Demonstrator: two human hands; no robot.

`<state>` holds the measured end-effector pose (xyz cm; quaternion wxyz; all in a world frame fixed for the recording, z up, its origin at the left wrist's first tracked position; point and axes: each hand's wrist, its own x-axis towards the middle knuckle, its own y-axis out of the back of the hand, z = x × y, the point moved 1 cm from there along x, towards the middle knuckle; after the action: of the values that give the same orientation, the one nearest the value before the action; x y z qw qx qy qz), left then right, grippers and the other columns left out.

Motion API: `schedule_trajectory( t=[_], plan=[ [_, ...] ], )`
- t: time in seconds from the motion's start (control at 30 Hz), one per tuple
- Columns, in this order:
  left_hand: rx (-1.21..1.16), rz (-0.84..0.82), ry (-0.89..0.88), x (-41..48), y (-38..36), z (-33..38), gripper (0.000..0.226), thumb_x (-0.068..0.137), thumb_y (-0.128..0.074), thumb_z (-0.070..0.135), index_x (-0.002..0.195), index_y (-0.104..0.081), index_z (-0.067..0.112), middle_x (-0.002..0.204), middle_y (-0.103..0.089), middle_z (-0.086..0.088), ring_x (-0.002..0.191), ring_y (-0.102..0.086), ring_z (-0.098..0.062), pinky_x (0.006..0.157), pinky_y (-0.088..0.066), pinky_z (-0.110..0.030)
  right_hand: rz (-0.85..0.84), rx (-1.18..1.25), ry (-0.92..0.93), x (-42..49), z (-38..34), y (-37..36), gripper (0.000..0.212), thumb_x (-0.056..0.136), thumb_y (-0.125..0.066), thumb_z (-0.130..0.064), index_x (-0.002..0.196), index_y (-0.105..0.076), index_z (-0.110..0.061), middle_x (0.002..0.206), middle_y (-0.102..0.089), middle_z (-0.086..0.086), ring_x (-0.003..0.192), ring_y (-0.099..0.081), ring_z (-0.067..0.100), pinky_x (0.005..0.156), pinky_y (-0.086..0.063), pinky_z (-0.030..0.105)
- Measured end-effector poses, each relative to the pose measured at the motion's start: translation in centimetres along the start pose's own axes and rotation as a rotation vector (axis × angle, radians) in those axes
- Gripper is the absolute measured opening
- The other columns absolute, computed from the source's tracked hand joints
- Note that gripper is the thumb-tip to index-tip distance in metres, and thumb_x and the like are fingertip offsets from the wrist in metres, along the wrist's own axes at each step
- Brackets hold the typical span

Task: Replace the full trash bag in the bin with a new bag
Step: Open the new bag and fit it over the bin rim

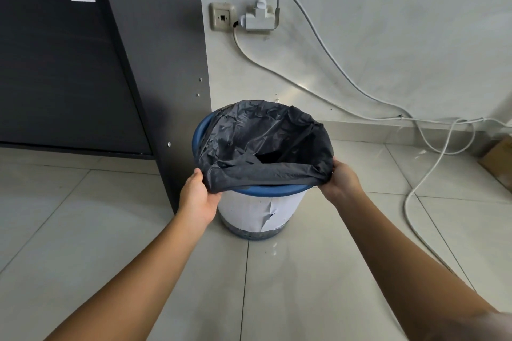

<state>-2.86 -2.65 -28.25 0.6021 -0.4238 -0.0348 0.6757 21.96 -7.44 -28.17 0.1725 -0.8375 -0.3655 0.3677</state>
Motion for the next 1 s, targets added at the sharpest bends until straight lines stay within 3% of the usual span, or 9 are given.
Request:
schedule_trajectory(
  t=[0.1,0.17,0.27,0.37,0.53,0.67,0.8,0.87,1.0],
  plan=[
    [0.105,0.084,-0.024,-1.5,-0.7,-0.7,0.046,0.094,-0.046,0.047,0.118,-0.053,0.009,0.097,-0.061,-0.008,0.079,-0.058,-0.016,0.064,-0.049,-0.023,0.049,-0.031,0.016,0.1,0.2,-0.1,0.038,0.094,-0.051,-0.026,0.126,-0.058,-0.008,0.124,-0.065,0.010,0.108,-0.064,0.028,0.085,-0.055,0.040],
    [0.122,0.092,-0.014,-2.1,-1.0,-1.1,0.044,0.091,-0.050,0.049,0.103,-0.055,0.007,0.080,-0.055,-0.006,0.069,-0.052,-0.012,0.063,-0.049,-0.022,0.080,-0.051,-0.004,-0.3,0.3,-0.3,0.036,0.093,-0.052,-0.029,0.123,-0.059,-0.011,0.120,-0.066,0.005,0.097,-0.067,0.022,0.068,-0.057,0.031],
    [0.134,0.100,0.017,-2.2,-0.9,-1.4,0.033,0.092,-0.053,0.037,0.098,-0.055,0.005,0.077,-0.052,-0.005,0.069,-0.053,-0.011,0.073,-0.052,-0.024,0.158,-0.085,-0.038,-0.3,0.3,-0.3,0.025,0.092,-0.054,-0.029,0.112,-0.060,-0.015,0.106,-0.064,0.005,0.075,-0.059,0.017,0.044,-0.049,0.020],
    [0.110,0.061,0.043,-2.3,-1.1,-1.8,0.027,0.094,-0.052,0.029,0.095,-0.056,0.003,0.079,-0.053,-0.005,0.072,-0.056,-0.010,0.066,-0.057,-0.022,0.188,-0.107,-0.057,-0.4,0.1,-0.6,0.028,0.091,-0.056,-0.028,0.113,-0.058,-0.012,0.101,-0.061,0.007,0.073,-0.057,0.017,0.050,-0.049,0.026],
    [-0.020,0.002,0.013,-2.2,-1.6,-1.8,0.039,0.098,-0.045,0.025,0.128,-0.049,0.001,0.095,-0.059,-0.009,0.092,-0.061,-0.016,0.085,-0.050,-0.029,0.188,-0.094,-0.074,-0.6,0.1,-0.6,0.034,0.095,-0.052,-0.021,0.126,-0.056,-0.006,0.087,-0.064,0.007,0.070,-0.061,0.017,0.037,-0.049,0.020],
    [-0.082,-0.079,0.035,-1.4,-1.0,-2.0,0.040,0.102,-0.036,0.023,0.136,-0.044,0.004,0.097,-0.061,-0.009,0.089,-0.060,-0.016,0.086,-0.047,-0.030,0.156,-0.100,-0.080,-0.9,1.4,-0.6,0.036,0.098,-0.042,-0.015,0.132,-0.050,-0.006,0.109,-0.064,0.011,0.076,-0.061,0.021,0.048,-0.051,0.028],
    [-0.023,-0.010,0.003,-0.4,-0.7,-2.0,0.036,0.101,-0.035,0.013,0.133,-0.045,0.001,0.087,-0.058,-0.010,0.076,-0.056,-0.017,0.060,-0.051,-0.024,0.147,-0.089,-0.091,-1.2,2.6,-0.7,0.044,0.091,-0.034,-0.001,0.131,-0.052,-0.006,0.099,-0.062,0.009,0.079,-0.059,0.021,0.050,-0.052,0.024],
    [0.003,0.049,-0.003,-0.1,-0.9,-1.6,0.033,0.099,-0.035,0.004,0.127,-0.051,-0.001,0.087,-0.058,-0.011,0.070,-0.053,-0.018,0.049,-0.051,-0.021,0.200,-0.086,-0.072,-1.4,2.7,-0.8,0.046,0.089,-0.032,0.001,0.129,-0.052,-0.008,0.109,-0.060,0.011,0.090,-0.058,0.026,0.061,-0.050,0.032],
    [0.135,0.168,-0.028,0.2,-1.6,-1.7,0.035,0.098,-0.034,0.002,0.128,-0.052,0.004,0.131,-0.054,-0.018,0.096,-0.054,-0.028,0.067,-0.050,-0.028,0.249,-0.201,-0.052,-1.8,3.1,-1.3,0.045,0.086,-0.032,0.003,0.124,-0.054,-0.009,0.124,-0.057,0.016,0.114,-0.055,0.036,0.086,-0.050,0.044]
  ],
)
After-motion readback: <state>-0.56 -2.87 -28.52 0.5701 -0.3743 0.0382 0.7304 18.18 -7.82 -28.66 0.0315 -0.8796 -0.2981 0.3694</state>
